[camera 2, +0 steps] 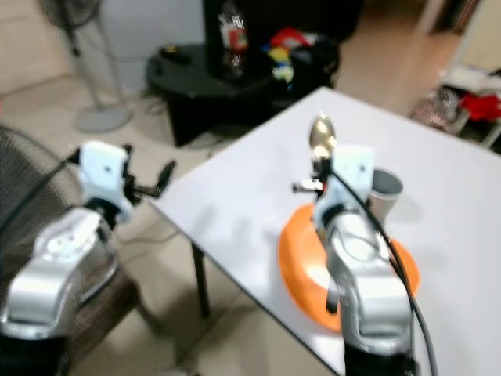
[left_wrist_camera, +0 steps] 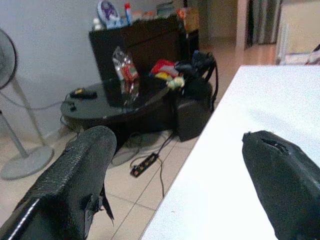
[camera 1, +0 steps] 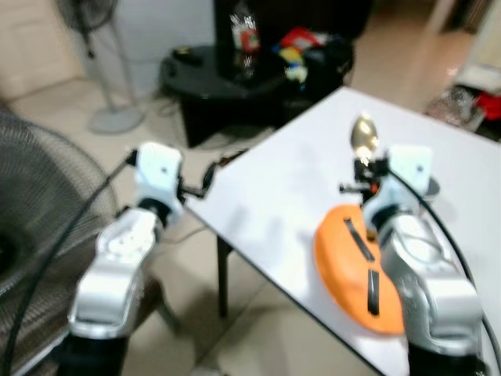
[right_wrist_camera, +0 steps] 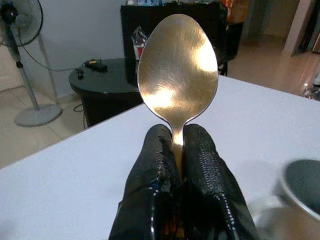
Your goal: Setting the table
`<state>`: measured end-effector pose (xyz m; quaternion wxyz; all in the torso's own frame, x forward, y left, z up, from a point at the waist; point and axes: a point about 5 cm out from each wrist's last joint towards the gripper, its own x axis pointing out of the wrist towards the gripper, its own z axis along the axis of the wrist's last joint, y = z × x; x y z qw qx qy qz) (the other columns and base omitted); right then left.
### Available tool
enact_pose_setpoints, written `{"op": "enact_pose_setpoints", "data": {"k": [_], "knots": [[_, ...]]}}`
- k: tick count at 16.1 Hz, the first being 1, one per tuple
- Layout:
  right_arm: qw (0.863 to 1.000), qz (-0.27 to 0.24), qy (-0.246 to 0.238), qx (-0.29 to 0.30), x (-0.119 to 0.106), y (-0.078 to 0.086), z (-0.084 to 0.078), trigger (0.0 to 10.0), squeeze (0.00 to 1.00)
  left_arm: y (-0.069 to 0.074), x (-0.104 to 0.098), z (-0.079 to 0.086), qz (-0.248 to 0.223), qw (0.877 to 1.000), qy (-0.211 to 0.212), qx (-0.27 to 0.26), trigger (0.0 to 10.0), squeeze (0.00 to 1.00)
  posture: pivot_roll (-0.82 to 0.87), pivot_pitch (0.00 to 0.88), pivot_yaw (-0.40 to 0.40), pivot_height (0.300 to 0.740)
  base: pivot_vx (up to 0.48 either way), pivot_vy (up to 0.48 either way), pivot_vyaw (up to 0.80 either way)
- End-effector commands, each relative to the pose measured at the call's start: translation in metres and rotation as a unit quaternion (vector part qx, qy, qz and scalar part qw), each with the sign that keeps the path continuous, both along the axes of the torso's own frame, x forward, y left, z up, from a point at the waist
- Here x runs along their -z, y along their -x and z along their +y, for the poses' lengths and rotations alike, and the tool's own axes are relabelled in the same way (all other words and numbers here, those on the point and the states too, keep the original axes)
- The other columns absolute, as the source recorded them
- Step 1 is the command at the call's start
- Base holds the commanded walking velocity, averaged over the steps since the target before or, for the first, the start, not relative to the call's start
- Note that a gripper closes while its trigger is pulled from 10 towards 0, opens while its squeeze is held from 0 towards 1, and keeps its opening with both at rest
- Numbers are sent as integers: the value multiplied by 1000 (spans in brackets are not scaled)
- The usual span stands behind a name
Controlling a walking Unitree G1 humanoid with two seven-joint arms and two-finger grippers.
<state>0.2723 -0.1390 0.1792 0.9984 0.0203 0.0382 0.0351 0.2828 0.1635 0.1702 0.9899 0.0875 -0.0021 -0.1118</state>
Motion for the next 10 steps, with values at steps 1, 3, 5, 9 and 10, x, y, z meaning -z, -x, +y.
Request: {"op": "enact_pose_setpoints", "data": {"k": [1, 3, 5, 9, 10], "knots": [[1000, -8, 2, -1, -5, 1, -1, 10000, 0, -1, -3, -3, -6, 1000, 4, 5, 10000, 0, 61, 0, 9, 740, 296, 0, -663], [1000, -13, -1, 2, -7, 2, -2, 10000, 0, -2, -4, -4, -6, 1000, 4, 8, 10000, 0, 55, 0, 15, 740, 296, 0, 0], [1000, -14, -1, 5, -7, 3, -3, 10000, 0, -3, -4, -7, -6, 1000, 3, 14, 10000, 0, 50, 0, 19, 740, 298, 0, 0], [1000, -5, 0, 14, -4, 6, -5, 10000, 0, -4, -3, -11, -7, 1000, 1, 21, 10000, 0, 38, 0, 27, 740, 141, 0, 0], [1000, -3, 0, 15, -4, 7, -5, 10000, 0, -5, -1, -12, -1, 1000, -5, 24, 10000, 0, 34, 0, 32, 740, 0, 0, -606]]}}
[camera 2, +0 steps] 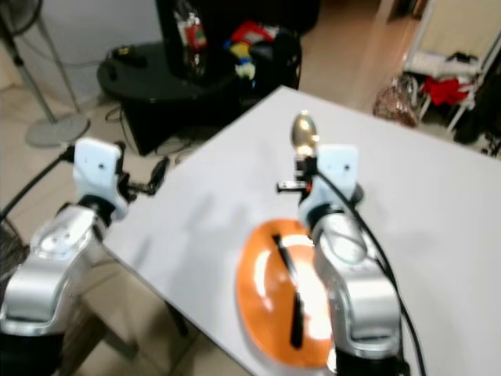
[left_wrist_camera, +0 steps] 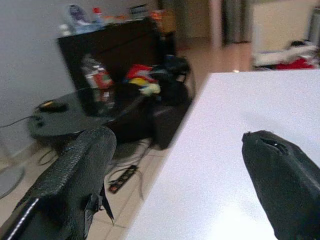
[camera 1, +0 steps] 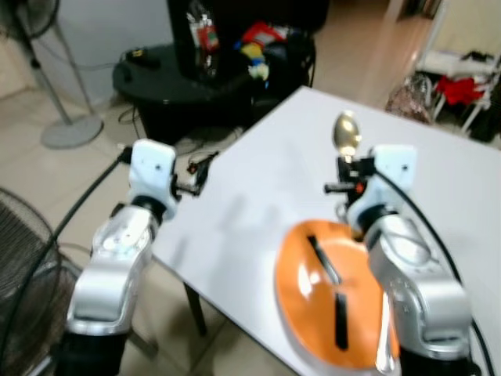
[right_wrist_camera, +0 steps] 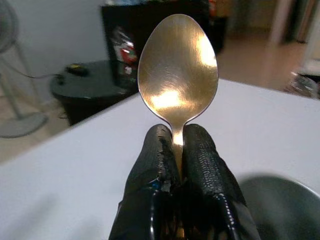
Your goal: Setting the table
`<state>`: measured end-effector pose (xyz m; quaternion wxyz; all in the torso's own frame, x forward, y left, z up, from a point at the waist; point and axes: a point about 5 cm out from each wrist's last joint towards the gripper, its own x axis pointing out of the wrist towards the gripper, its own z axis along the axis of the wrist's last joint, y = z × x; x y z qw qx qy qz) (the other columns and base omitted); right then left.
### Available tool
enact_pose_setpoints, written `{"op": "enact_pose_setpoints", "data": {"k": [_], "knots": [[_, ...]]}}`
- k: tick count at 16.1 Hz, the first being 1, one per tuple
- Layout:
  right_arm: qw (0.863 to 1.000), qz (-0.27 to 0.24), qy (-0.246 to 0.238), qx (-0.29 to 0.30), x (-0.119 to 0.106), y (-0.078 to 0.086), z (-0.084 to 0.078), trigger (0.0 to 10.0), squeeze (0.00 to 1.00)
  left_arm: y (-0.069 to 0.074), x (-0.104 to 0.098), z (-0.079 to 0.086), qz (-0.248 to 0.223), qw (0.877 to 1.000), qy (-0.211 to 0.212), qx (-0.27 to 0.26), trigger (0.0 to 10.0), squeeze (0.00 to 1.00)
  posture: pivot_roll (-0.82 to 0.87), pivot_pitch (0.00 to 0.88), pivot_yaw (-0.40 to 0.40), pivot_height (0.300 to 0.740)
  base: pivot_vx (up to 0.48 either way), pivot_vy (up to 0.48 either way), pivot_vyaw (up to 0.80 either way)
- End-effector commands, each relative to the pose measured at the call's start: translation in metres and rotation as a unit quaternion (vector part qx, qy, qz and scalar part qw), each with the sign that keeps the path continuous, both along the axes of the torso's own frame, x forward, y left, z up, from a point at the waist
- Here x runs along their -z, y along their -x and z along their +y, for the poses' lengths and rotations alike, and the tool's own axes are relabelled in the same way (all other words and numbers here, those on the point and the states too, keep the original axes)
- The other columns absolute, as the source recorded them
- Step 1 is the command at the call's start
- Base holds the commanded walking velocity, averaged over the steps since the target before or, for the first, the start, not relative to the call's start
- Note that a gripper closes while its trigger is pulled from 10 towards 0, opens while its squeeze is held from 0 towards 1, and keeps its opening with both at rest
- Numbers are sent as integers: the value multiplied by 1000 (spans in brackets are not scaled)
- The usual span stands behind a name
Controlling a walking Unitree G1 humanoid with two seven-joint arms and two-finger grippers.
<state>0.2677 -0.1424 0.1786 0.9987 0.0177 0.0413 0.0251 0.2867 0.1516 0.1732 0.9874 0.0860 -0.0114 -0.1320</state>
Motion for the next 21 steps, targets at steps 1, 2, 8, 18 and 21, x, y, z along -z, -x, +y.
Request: {"op": "enact_pose_setpoints", "data": {"k": [1, 2, 8, 18, 21], "knots": [[1000, -5, -4, 6, -4, 3, -2, 10000, 0, -1, 2, 0, 6, 1000, -8, 4, 10000, 0, 31, 0, 34, 740, 0, 0, -800], [1000, -5, -5, 8, -3, 4, -2, 10000, 0, -1, 2, -1, 6, 1000, -7, 6, 10000, 0, 28, 0, 37, 740, 0, 289, -800], [1000, 2, -11, 13, -1, 7, -2, 10000, 0, -2, 2, -1, 7, 1000, -9, 15, 10000, 0, 26, 0, 44, 740, 0, 339, -800], [999, 29, -14, -38, 3, 6, 8, 10000, 0, -2, 0, 4, 3, 999, -33, 19, 10000, 0, 35, 0, 43, 740, 0, -61, -361], [993, 84, -24, -83, 13, 5, 20, 10000, 0, 1, 2, 8, 16, 998, -49, 45, 10000, 0, 39, 0, 45, 740, 0, 0, 0]]}}
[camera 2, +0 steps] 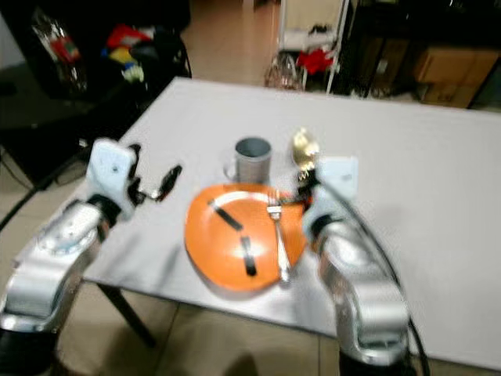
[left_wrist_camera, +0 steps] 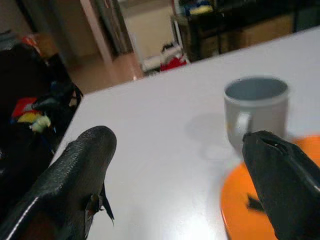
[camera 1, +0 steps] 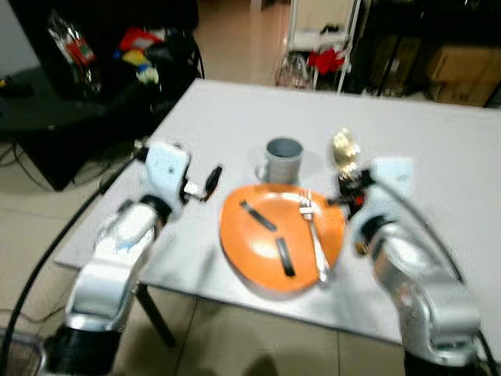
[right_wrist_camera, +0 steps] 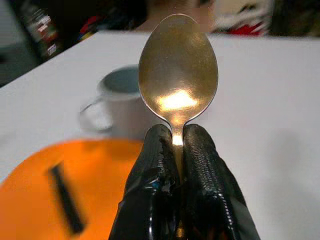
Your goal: Setting the table
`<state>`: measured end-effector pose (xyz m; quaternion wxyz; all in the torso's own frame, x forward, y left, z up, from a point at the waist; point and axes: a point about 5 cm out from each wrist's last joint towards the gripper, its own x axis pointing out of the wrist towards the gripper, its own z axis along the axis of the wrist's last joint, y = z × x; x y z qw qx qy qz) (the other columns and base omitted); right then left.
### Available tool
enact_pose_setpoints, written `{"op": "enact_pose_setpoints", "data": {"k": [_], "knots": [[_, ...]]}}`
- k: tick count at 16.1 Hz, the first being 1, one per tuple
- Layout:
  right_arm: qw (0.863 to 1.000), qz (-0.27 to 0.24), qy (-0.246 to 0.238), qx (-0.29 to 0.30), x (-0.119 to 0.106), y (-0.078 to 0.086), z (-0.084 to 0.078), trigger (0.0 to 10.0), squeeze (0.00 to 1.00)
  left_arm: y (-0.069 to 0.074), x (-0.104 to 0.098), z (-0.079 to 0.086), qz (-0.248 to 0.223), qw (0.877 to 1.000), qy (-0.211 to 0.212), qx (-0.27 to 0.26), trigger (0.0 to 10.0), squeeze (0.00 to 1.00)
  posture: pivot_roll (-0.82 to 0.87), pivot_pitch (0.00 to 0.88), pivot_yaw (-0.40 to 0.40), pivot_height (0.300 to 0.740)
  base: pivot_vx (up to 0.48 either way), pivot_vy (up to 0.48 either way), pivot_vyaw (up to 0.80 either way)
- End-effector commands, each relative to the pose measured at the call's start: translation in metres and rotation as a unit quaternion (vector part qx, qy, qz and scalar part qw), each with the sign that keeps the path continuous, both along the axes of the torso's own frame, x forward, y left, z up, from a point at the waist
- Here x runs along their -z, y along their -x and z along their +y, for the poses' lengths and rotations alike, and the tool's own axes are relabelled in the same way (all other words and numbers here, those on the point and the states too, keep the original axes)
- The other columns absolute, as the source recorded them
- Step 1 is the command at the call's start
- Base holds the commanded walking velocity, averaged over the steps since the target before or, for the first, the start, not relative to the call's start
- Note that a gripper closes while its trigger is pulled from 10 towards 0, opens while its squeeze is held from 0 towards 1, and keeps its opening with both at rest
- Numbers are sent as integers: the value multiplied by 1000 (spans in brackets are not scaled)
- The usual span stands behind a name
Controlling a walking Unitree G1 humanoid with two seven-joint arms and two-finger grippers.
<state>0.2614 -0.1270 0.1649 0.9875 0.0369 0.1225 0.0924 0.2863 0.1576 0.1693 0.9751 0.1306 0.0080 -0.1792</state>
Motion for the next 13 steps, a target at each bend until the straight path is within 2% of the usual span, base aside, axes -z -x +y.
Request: {"op": "enact_pose_setpoints", "data": {"k": [1, 5, 8, 13], "knots": [[999, 22, -3, -26, 3, -2, 9, 10000, 0, 1, -1, 3, 4, 1000, -3, 9, 10000, 0, 41, 0, 45, 740, 0, 0, 0], [997, 65, 0, -46, 9, -10, 23, 10000, 0, 6, 2, 4, 24, 999, -18, 43, 10000, 0, 52, 0, 45, 740, 0, 0, 0], [998, 44, -8, -46, 3, -10, 23, 10000, 0, 9, 3, 3, 28, 999, 8, 29, 10000, 0, 53, 0, 51, 740, 0, 0, 0], [997, 62, -1, -41, 8, -6, 21, 10000, 0, 8, 5, -6, 33, 999, 15, 40, 10000, 0, 40, 0, 62, 740, 0, 414, 0]]}}
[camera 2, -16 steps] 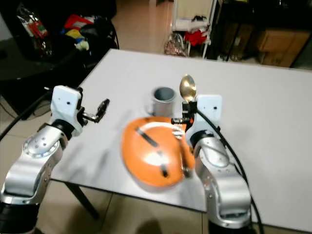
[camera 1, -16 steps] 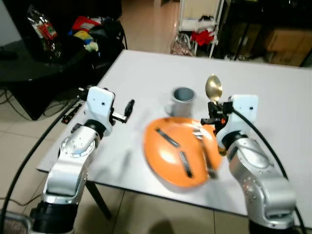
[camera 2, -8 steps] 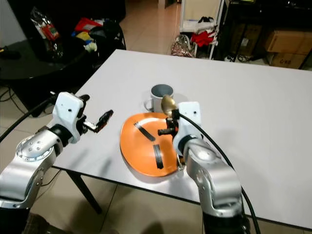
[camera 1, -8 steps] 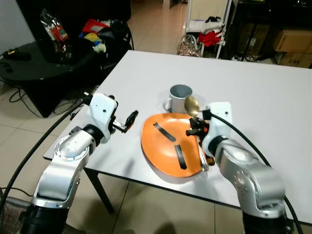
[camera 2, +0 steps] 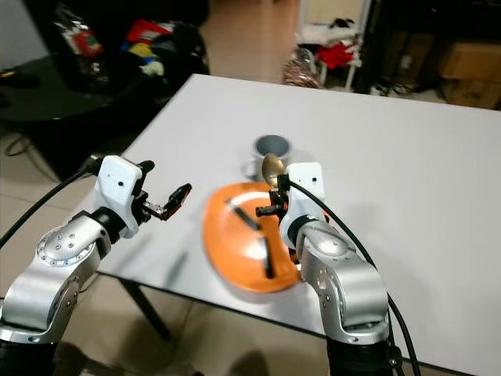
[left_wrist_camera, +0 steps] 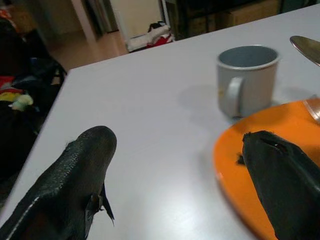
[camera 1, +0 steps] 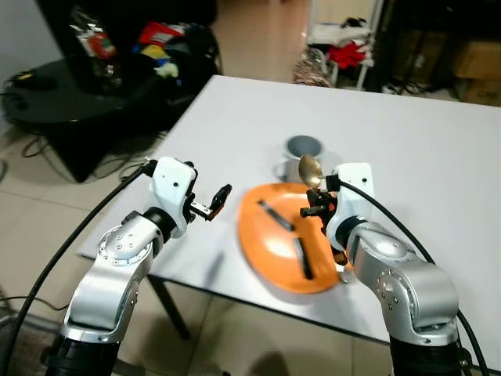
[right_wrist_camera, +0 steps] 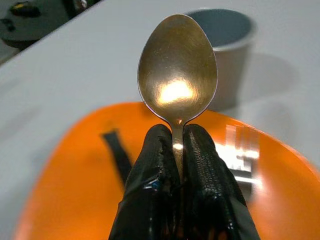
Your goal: Setting the table
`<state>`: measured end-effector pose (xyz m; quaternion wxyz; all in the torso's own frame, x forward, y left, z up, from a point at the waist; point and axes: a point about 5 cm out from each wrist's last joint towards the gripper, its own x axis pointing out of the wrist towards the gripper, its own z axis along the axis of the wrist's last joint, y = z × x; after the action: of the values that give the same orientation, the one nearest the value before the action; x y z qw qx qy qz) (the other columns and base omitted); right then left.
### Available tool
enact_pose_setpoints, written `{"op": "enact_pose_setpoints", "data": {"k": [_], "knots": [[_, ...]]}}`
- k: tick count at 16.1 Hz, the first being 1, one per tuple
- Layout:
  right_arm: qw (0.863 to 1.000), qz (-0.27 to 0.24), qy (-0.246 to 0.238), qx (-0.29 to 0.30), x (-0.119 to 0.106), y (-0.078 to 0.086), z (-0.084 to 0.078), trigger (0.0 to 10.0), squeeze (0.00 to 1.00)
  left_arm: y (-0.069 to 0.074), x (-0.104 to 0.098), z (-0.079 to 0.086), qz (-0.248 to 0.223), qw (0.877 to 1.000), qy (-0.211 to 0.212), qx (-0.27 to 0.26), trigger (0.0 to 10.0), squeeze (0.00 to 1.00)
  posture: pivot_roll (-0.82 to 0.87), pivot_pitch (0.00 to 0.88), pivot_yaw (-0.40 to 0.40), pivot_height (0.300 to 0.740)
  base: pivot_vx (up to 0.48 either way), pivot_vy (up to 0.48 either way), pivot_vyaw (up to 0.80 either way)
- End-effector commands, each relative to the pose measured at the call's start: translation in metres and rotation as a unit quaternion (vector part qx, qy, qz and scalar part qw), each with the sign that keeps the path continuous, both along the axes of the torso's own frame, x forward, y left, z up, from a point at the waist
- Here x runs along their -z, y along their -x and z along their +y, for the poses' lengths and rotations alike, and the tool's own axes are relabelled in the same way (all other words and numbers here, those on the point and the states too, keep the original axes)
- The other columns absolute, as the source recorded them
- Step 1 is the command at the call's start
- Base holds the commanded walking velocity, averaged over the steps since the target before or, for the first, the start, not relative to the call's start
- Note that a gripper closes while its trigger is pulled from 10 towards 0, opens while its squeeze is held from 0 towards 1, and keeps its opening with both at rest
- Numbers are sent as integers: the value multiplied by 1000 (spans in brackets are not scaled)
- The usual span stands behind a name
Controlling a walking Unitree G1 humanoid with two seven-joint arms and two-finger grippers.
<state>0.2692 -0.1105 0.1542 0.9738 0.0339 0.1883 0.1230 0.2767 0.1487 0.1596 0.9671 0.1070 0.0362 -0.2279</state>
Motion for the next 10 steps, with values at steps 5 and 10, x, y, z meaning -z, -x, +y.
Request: {"op": "enact_pose_setpoints", "data": {"k": [5, 10], "knots": [[1000, -9, -7, 11, -1, 8, -9, 10000, 0, -4, -6, 3, -8, 1000, -1, -3, 10000, 0, 32, 0, 73, 740, 0, 452, -320], [1000, -5, 13, 7, 1, 6, -12, 10000, 0, -5, -9, 0, -15, 1000, 2, -1, 10000, 0, 25, 0, 80, 740, 0, -256, -160]]}}
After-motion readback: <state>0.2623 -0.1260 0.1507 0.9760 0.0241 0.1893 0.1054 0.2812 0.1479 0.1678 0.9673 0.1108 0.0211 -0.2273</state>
